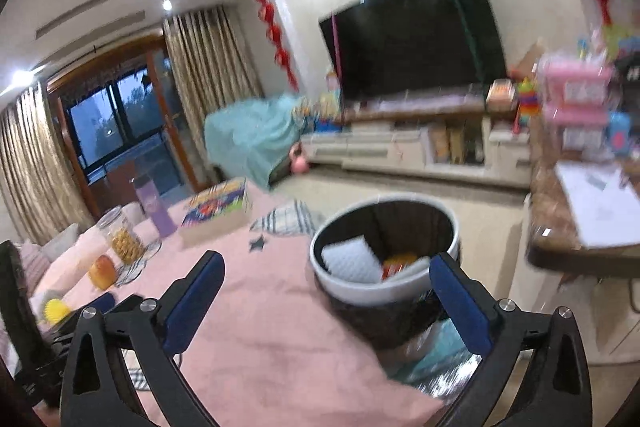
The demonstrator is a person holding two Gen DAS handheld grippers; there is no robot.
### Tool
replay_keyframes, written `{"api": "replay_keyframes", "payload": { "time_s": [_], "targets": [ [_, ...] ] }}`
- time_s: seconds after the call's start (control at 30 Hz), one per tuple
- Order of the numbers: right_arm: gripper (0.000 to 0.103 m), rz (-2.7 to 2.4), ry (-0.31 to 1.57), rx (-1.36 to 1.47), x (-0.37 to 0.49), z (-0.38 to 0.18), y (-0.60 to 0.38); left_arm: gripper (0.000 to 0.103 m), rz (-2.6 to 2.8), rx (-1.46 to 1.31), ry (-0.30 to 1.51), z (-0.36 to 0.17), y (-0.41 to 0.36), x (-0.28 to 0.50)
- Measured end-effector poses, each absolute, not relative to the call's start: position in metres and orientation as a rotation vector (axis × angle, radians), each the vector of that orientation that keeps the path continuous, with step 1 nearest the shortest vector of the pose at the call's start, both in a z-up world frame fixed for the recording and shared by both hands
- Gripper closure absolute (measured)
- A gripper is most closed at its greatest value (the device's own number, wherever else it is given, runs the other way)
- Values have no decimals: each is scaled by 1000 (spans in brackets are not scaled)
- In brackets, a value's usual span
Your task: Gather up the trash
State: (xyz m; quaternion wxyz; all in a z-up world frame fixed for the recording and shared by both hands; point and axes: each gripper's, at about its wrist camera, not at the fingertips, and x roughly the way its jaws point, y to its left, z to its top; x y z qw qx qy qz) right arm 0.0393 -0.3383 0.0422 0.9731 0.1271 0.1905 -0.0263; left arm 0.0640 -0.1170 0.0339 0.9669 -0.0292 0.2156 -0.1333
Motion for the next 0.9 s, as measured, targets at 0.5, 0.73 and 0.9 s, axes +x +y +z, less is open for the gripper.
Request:
{"api": "replay_keyframes", "payload": {
  "time_s": [0.5, 0.73, 0.9],
  "targets": [
    [0, -177, 313, 210, 15, 12, -322, 0, -118, -15, 364, 16, -102, 40],
    [0, -189, 320, 170, 16, 10, -312, 0, -93, -15, 343, 19, -97, 33],
    [0, -187, 323, 148, 16, 8, -303, 0, -80, -17, 344, 16, -93, 30]
  ]
}}
